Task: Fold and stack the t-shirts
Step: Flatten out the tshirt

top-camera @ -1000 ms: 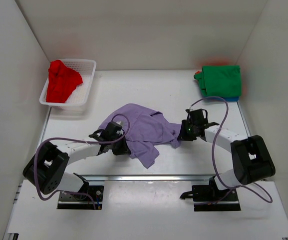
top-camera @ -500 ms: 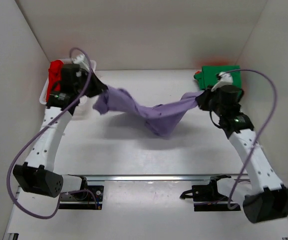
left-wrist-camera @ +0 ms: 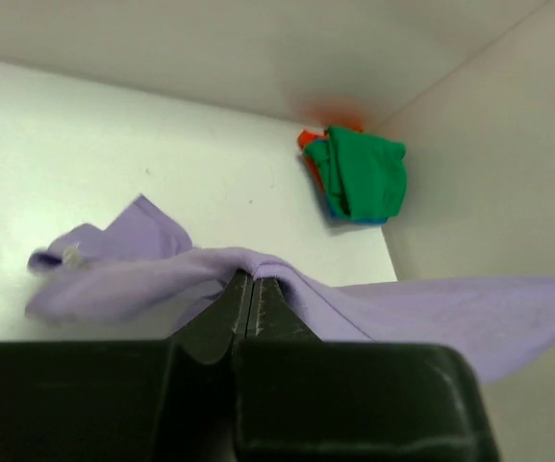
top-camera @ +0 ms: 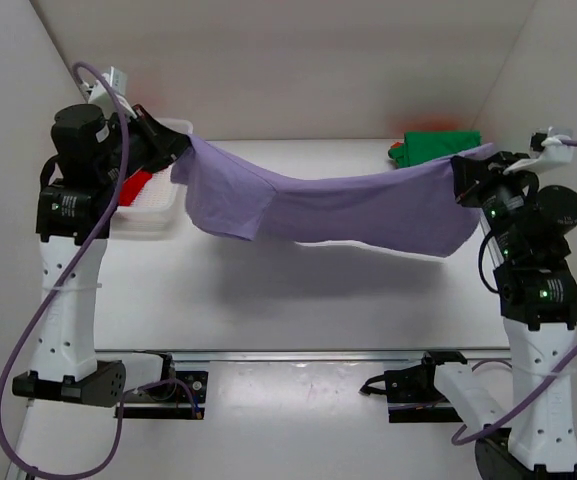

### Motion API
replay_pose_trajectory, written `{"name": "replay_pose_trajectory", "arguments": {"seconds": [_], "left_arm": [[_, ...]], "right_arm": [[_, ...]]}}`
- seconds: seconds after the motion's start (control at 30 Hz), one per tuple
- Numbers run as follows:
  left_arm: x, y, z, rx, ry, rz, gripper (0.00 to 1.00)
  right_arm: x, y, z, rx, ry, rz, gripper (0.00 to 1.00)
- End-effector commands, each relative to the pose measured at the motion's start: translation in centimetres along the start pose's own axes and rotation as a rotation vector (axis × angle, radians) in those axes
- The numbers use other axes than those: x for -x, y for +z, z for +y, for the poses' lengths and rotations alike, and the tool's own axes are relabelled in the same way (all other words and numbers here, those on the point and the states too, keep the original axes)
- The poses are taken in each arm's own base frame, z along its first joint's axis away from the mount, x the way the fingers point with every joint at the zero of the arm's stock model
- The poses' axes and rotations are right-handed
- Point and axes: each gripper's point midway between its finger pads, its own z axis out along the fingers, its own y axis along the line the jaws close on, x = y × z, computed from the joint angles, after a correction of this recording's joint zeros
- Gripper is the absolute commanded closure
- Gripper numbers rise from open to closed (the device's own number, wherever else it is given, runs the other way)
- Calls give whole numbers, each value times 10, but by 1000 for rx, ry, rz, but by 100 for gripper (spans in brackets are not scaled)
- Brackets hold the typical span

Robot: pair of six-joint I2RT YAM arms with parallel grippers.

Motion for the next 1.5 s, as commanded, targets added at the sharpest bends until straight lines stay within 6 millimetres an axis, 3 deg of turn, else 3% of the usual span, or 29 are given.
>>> {"name": "replay_pose_trajectory", "arguments": {"seconds": [0.0, 0.03, 0.07, 0.13, 0.17, 0.2, 0.27, 0.3, 0.33, 0.4, 0.43, 0.5, 0.57, 0.6, 0.63, 0.67, 0.73, 0.8, 0.83, 0.9, 0.93, 0.97, 1.0, 1.07, 1.1, 1.13, 1.23, 1.33, 1.47], "left_arm": [[-44, 37, 37, 70, -66, 142, 100], [-59, 53, 52, 89, -81, 180, 100], [-65, 60, 54, 80, -80, 197, 100], [-78, 94, 76, 105, -93, 253, 100], [-66, 101, 75, 105, -92, 236, 100], [-73, 121, 90, 134, -99, 280, 100], [-36, 150, 92, 129, -69, 223, 100], [-24, 154, 91, 120, -66, 206, 100], [1, 160, 81, 90, -51, 154, 100], [62, 147, 58, 10, -14, 15, 100], [71, 149, 58, 0, -25, -9, 100], [111, 123, 62, 7, 5, -131, 100], [121, 95, 50, -3, 38, -203, 100], [119, 81, 46, -5, 56, -216, 100], [107, 73, 41, -3, 57, -204, 100], [97, 70, 42, 5, 64, -183, 100], [66, 65, 44, 25, 74, -133, 100], [6, 64, 57, 26, 38, -37, 100], [-16, 62, 55, 2, 23, 8, 100], [-87, 56, 83, 32, -27, 135, 100], [-106, 53, 84, 28, -38, 169, 100], [-139, 45, 100, 58, -58, 224, 100], [-175, 34, 109, 76, -79, 288, 100], [-223, 19, 120, 99, -103, 372, 100], [-249, 8, 130, 126, -125, 419, 100], [-273, -4, 139, 152, -157, 461, 100], [-310, -24, 155, 196, -188, 519, 100], [-343, -48, 174, 263, -220, 568, 100], [-365, -64, 182, 298, -258, 574, 100]], "right_arm": [[-17, 32, -1, 22, -13, 77, 100], [-20, 39, 2, 45, -23, 84, 100], [-28, 53, 0, 45, -24, 106, 100], [-38, 77, -6, 41, -45, 133, 100], [-39, 92, -7, 48, -61, 142, 100], [-44, 111, -11, 43, -59, 157, 100], [-38, 135, -14, 57, -80, 164, 100], [-22, 147, -13, 63, -99, 134, 100], [-18, 153, -14, 51, -119, 132, 100], [28, 156, -6, 43, -173, 34, 100], [40, 156, -4, 43, -186, 8, 100], [71, 156, 6, 46, -225, -43, 100], [79, 151, 8, 39, -270, -60, 100], [69, 150, 8, 53, -265, -37, 100], [52, 152, 1, 61, -243, 2, 100], [48, 149, -4, 60, -234, 10, 100], [10, 143, -10, 66, -214, 96, 100], [-28, 136, -12, 74, -191, 178, 100], [-61, 128, -22, 65, -170, 250, 100], [-95, 111, -23, 73, -133, 322, 100], [-124, 97, -31, 54, -119, 380, 100], [-135, 90, -29, 53, -105, 402, 100], [-156, 72, -32, 46, -74, 444, 100], [-208, 43, -39, 40, 9, 567, 100], [-218, 30, -36, 39, 65, 605, 100], [-243, 13, -39, 20, 107, 678, 100], [-295, -26, -45, -51, 159, 820, 99], [-327, -60, -51, -130, 211, 920, 100], [-356, -96, -62, -194, 264, 1046, 100]]}}
